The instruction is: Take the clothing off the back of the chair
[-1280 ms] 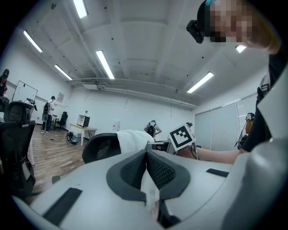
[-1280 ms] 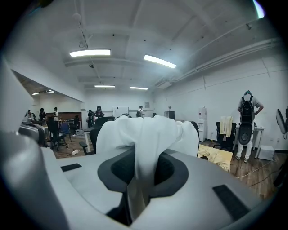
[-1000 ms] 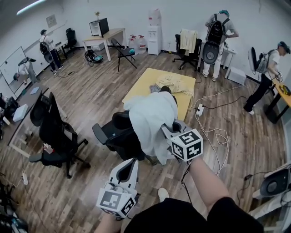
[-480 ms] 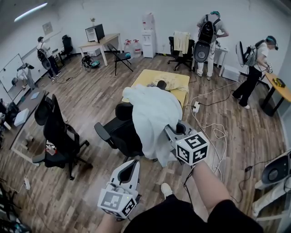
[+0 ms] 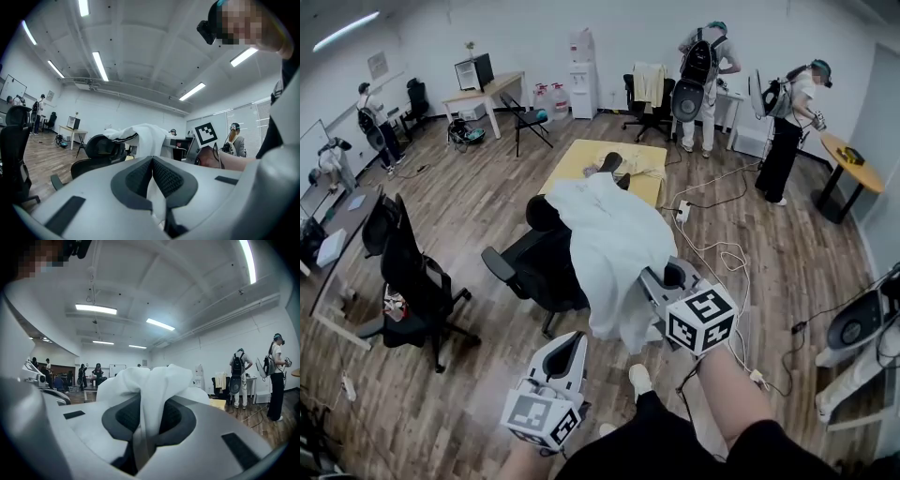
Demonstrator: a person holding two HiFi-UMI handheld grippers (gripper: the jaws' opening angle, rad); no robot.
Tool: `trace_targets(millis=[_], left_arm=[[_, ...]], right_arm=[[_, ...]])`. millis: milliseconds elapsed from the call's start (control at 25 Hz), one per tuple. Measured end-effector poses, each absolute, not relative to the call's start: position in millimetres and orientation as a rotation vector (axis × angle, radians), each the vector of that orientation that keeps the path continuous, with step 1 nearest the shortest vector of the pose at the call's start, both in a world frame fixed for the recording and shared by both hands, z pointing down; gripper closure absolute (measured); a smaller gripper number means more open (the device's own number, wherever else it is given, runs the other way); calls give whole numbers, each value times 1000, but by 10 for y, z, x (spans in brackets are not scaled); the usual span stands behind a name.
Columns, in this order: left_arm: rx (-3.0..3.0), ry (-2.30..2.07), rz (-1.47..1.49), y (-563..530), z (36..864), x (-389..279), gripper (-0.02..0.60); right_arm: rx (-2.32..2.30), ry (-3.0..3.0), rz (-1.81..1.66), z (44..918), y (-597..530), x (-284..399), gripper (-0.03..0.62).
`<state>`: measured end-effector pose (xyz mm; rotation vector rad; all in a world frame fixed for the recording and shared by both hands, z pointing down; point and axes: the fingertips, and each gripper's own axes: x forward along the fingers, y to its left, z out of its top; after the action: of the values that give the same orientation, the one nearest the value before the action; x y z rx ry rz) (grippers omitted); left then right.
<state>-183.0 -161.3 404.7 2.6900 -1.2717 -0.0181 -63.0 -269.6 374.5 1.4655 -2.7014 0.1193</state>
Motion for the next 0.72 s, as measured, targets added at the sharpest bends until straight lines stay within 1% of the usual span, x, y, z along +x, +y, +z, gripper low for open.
trace_targets(millis=[360,720], left_arm=[[2688,-1196,-37,-1355,4110,-1620,563],[2631,-1285,-47,-1257,4113,-1244,563]], right_arm=[[1474,-2646,204,4020,-2168,-414,525],[1420,-2687,280,4266,-1756,10,526]])
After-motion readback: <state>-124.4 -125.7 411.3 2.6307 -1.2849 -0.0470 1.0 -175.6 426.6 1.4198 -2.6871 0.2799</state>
